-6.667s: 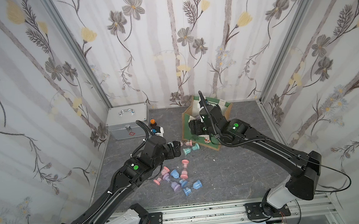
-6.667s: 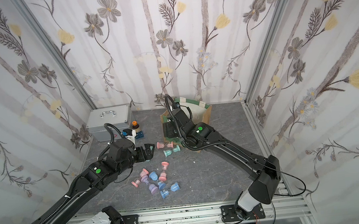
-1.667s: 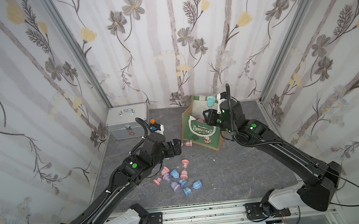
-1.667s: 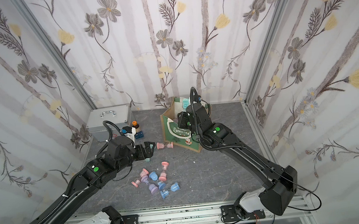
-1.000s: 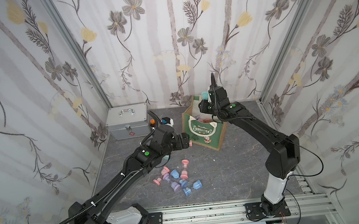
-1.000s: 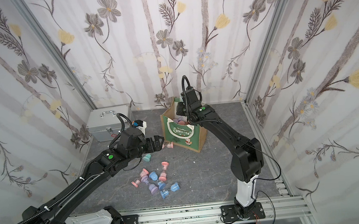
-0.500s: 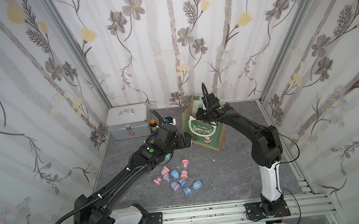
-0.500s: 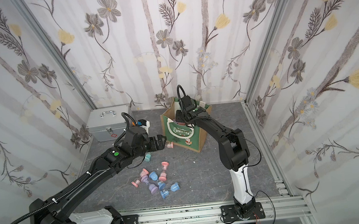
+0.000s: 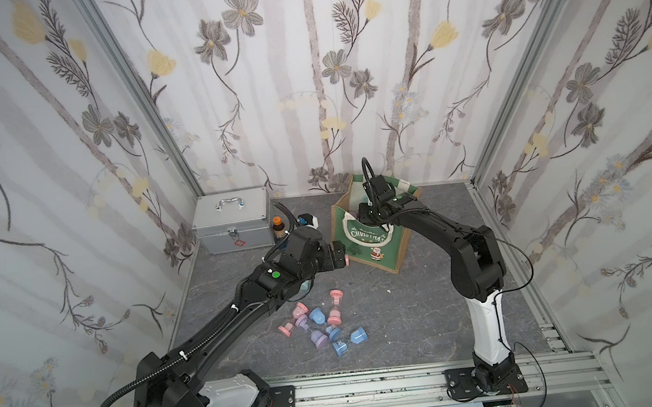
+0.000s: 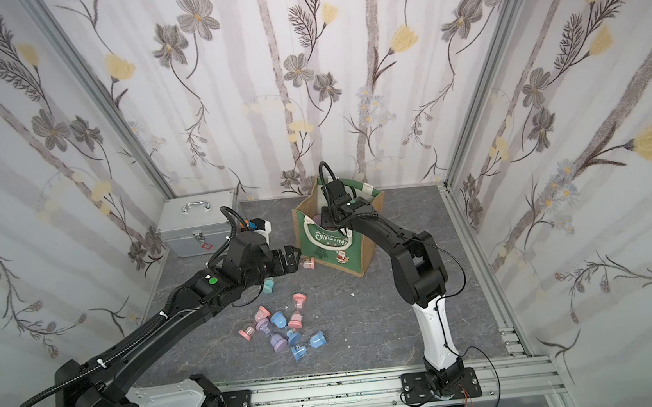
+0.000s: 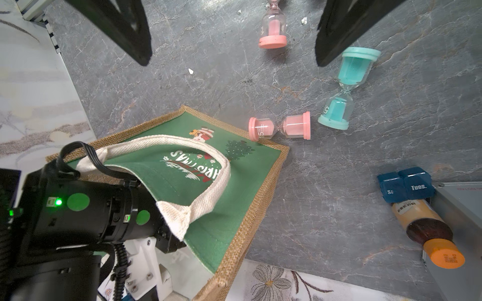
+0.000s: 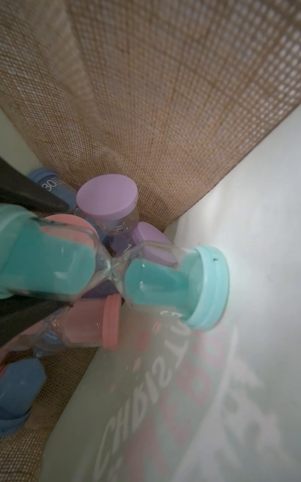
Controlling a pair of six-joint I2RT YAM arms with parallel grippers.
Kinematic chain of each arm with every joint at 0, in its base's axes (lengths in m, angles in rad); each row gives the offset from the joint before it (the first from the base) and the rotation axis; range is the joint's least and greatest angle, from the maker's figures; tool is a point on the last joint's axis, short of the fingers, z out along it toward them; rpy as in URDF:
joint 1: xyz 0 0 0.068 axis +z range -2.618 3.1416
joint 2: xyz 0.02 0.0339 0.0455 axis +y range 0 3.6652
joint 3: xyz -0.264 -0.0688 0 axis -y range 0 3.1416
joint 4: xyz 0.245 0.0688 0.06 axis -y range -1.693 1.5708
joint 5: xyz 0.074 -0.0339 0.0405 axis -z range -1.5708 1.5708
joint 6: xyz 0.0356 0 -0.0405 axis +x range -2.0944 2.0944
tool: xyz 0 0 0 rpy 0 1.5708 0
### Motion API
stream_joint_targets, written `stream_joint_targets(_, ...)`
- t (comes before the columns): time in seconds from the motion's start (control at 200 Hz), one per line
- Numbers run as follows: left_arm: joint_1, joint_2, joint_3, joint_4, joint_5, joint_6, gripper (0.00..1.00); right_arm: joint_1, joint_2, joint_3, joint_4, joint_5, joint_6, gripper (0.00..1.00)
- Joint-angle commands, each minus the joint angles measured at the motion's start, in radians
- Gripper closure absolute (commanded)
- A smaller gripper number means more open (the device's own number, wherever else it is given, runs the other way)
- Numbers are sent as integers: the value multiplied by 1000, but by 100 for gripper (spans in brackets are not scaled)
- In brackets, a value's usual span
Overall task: Put the hourglass into the canvas bag
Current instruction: Place the hourglass in the canvas bag.
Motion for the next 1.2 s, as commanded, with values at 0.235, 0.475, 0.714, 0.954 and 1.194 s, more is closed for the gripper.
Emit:
stream_joint_targets(0.235, 2, -13, 1, 32, -22, -8, 0, 12, -131, 9, 24, 31, -29, 42)
stream_joint_targets(0.475, 2, -51, -9, 7, -33, -8, 0, 52, -244, 9, -7, 39, -43, 33)
stream_joint_targets(0.714, 4, -125, -25, -62, -49, 1, 0, 141, -361, -36, -60, 103, -56, 26)
stream_joint_targets(0.954, 5, -220, -78, -153, -96, 6, 0, 258, -497, -185, -41, 182, -60, 23)
stream_joint_targets(1.194, 5, -311, -128, -252, -151, -14, 0, 398, -543, -333, -31, 185, -8, 20)
